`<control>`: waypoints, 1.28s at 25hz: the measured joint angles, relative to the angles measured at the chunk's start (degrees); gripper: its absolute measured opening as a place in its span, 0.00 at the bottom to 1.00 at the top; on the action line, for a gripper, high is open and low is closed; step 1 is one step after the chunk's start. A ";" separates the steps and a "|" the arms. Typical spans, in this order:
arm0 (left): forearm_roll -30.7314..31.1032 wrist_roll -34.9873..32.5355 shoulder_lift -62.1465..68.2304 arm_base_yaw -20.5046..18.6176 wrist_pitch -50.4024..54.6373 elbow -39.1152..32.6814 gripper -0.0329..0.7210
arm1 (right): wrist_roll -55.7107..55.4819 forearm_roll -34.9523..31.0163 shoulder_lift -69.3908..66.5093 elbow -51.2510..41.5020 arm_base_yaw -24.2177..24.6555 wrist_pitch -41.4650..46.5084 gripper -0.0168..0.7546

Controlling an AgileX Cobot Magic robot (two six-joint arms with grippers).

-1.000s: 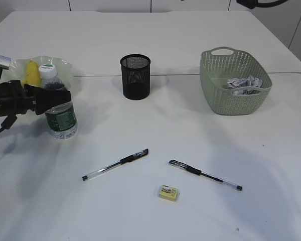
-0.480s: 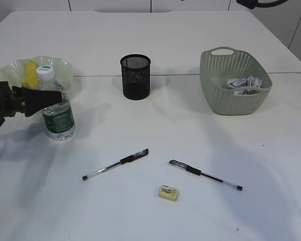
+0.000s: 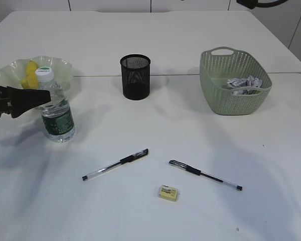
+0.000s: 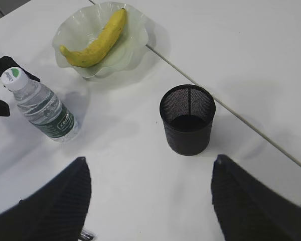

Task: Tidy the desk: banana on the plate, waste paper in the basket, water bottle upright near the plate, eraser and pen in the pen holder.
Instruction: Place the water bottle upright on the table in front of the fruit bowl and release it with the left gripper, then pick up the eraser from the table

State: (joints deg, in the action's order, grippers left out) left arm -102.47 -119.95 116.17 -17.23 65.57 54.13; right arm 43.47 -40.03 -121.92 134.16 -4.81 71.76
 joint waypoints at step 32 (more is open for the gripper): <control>1.30 10.24 -26.71 -6.62 0.46 -3.48 0.94 | 0.00 0.21 0.00 0.00 0.00 0.00 0.74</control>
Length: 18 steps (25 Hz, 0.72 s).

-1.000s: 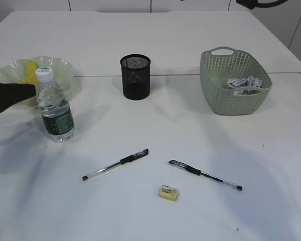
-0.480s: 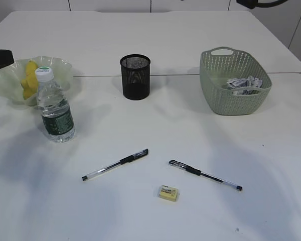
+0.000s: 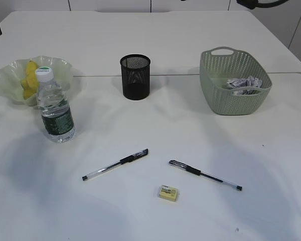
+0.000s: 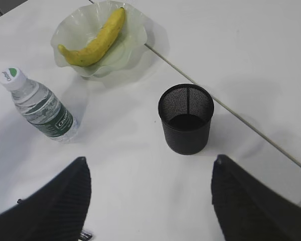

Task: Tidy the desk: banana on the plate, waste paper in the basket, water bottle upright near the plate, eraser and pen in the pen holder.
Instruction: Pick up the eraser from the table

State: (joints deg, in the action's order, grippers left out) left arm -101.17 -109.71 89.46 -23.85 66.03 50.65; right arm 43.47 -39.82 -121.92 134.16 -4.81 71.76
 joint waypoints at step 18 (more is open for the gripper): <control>3.74 16.28 -24.09 0.00 -7.84 -0.09 0.90 | 0.00 0.22 0.00 0.00 0.00 0.00 0.74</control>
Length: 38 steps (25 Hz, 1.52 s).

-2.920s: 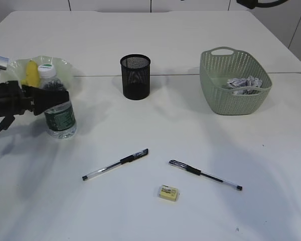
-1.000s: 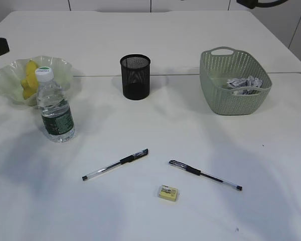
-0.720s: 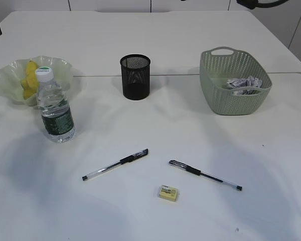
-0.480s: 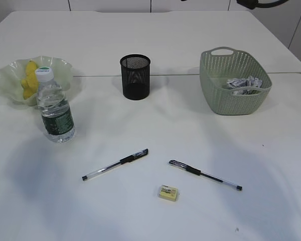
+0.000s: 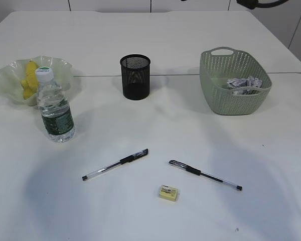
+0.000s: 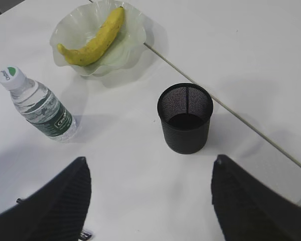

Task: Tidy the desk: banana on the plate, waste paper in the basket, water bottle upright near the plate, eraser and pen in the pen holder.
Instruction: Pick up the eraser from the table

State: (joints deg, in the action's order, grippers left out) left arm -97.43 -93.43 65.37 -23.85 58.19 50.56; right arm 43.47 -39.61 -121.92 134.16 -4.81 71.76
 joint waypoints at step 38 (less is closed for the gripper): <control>31.40 48.66 -35.46 0.00 -13.58 -0.44 0.83 | -5.44 0.47 0.00 0.00 0.00 0.00 0.74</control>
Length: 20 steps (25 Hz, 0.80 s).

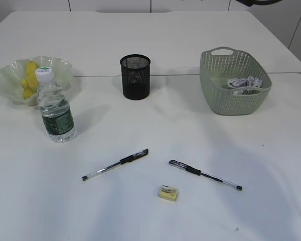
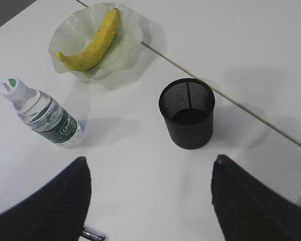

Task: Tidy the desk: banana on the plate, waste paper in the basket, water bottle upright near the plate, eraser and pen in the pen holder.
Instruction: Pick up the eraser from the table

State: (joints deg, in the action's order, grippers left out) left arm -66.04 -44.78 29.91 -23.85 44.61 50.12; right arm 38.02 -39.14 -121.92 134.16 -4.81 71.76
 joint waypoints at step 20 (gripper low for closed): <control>43.30 37.68 -21.03 0.00 3.55 3.81 0.83 | -0.50 0.00 0.00 0.00 0.00 0.00 0.74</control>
State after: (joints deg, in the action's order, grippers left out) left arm -22.74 -7.09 8.88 -23.85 48.16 53.93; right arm 37.52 -39.14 -121.92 134.16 -4.81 71.76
